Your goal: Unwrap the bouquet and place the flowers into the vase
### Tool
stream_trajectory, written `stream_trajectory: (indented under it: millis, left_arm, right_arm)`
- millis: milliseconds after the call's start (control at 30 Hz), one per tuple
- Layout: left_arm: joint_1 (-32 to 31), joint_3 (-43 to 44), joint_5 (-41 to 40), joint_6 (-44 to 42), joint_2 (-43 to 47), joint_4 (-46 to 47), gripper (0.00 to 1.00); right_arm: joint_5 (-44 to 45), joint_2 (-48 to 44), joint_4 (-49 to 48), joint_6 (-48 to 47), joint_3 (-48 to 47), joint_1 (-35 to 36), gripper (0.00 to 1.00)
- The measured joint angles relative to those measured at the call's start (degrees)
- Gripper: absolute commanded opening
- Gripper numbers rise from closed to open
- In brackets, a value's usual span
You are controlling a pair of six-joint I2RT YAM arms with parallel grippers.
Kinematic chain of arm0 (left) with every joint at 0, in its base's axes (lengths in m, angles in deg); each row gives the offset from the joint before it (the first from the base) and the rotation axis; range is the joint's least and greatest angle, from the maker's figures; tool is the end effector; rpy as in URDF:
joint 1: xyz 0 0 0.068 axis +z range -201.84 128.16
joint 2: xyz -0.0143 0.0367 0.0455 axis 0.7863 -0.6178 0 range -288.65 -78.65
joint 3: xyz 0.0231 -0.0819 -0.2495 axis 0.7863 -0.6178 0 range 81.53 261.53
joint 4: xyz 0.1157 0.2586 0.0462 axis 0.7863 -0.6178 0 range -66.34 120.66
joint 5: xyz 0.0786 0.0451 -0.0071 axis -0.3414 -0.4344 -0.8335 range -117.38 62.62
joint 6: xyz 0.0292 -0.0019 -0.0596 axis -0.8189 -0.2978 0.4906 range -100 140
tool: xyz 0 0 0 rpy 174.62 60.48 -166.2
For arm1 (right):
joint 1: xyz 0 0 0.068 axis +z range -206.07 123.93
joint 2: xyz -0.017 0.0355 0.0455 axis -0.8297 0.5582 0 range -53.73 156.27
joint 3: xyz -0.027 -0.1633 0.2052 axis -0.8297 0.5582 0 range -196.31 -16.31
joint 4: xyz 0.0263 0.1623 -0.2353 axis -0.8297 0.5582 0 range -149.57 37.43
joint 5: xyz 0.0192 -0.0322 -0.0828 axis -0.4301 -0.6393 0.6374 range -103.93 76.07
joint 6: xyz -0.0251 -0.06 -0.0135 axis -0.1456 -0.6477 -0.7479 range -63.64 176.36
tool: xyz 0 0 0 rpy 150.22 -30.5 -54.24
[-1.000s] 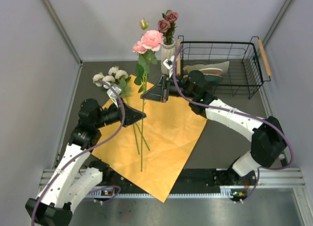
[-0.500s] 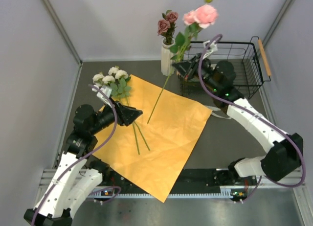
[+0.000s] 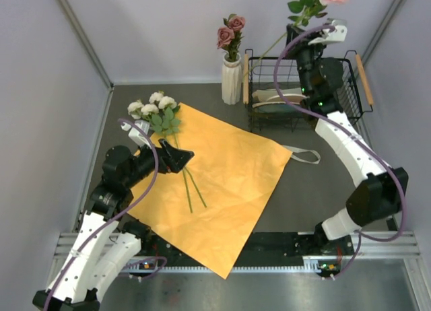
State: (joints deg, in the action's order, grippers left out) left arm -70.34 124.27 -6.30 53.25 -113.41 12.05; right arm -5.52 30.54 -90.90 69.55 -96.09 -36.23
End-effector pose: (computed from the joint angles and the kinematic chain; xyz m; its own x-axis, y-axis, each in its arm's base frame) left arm 0.1771 -0.0791 0.3331 -0.4924 -0.3748 -0.7855 0.4321 0.6782 -0.5944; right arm 0.3629 0.1228 0.4621 0.3651 0.3716 -0.8536 -0.3043 0.9141 0.2678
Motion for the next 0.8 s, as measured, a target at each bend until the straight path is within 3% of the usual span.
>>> stream_trajectory:
  millis: [433,800]
  left_arm:
    - [0.0,0.0,-2.1,-0.4,-2.6,-1.6,0.99]
    - [0.0,0.0,-2.5,-0.4,-3.3,-1.0,0.99]
  right_arm:
    - [2.2,18.0,-1.6,-7.5,-26.3,-2.1,0.0]
    - [-2.0,17.1,2.5,-3.8,-29.2,-2.1,0.0]
